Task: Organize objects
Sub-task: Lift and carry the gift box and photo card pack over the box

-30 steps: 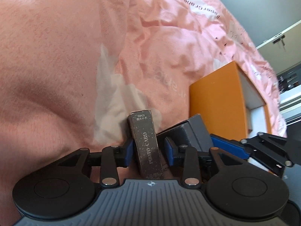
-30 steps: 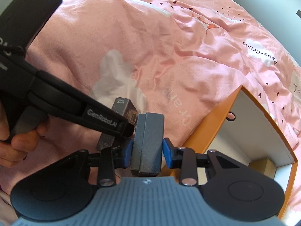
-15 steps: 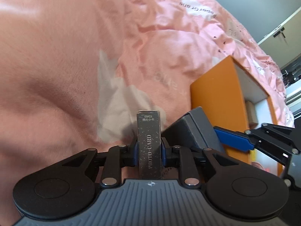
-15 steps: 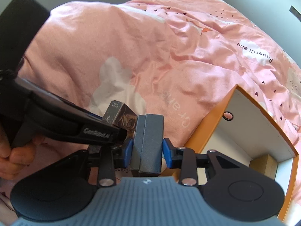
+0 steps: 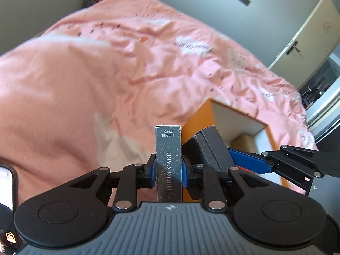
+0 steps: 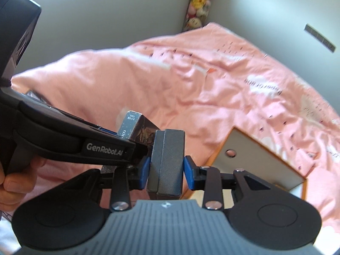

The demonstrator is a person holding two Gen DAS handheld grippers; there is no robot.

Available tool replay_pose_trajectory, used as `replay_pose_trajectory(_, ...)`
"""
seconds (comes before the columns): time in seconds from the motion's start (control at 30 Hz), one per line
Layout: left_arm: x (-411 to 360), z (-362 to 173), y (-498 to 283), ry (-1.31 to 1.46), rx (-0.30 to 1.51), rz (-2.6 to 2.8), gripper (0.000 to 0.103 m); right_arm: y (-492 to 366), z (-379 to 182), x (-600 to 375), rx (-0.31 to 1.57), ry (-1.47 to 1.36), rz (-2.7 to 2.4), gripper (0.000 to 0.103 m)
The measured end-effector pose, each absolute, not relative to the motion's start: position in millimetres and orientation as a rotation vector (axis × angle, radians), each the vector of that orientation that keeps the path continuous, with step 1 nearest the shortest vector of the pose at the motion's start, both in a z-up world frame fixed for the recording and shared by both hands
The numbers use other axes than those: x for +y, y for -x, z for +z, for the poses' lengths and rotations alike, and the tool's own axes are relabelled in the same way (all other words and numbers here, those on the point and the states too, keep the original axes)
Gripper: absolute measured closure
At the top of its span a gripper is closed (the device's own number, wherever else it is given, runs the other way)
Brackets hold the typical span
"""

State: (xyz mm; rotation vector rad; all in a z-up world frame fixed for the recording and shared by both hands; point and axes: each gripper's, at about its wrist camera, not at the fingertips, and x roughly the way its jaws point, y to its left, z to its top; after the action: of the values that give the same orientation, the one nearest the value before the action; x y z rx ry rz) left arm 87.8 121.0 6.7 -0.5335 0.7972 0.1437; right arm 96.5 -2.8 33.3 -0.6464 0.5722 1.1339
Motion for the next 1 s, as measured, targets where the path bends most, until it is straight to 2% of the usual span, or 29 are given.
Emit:
replay_pose_trajectory(0.37,88.0,55.7,-99.6,0.445,0.698,0.046,0.078,-114.7,74.6,-48.0,0.521,0.492,1.067,0.067)
replay_pose_trajectory(0.53,70.2,62.3,-118.8,0.435,0.712,-0.053,0.078,-135.2,80.1,-66.6,0.52,0.454,0.99,0.067)
replay_pose_trajectory(0.73,50.7,47.3,-156.7,0.41,0.777,-0.161,0.078,-179.5,66.9,-91.1,0.599,0.377,0.875,0.067)
replay_pose_trajectory(1.0,38.3,0.6,-203.6,0.387,0.911,-0.175,0.078,-238.3,24.8,-110.5,0.789,0.178,0.806,0.067)
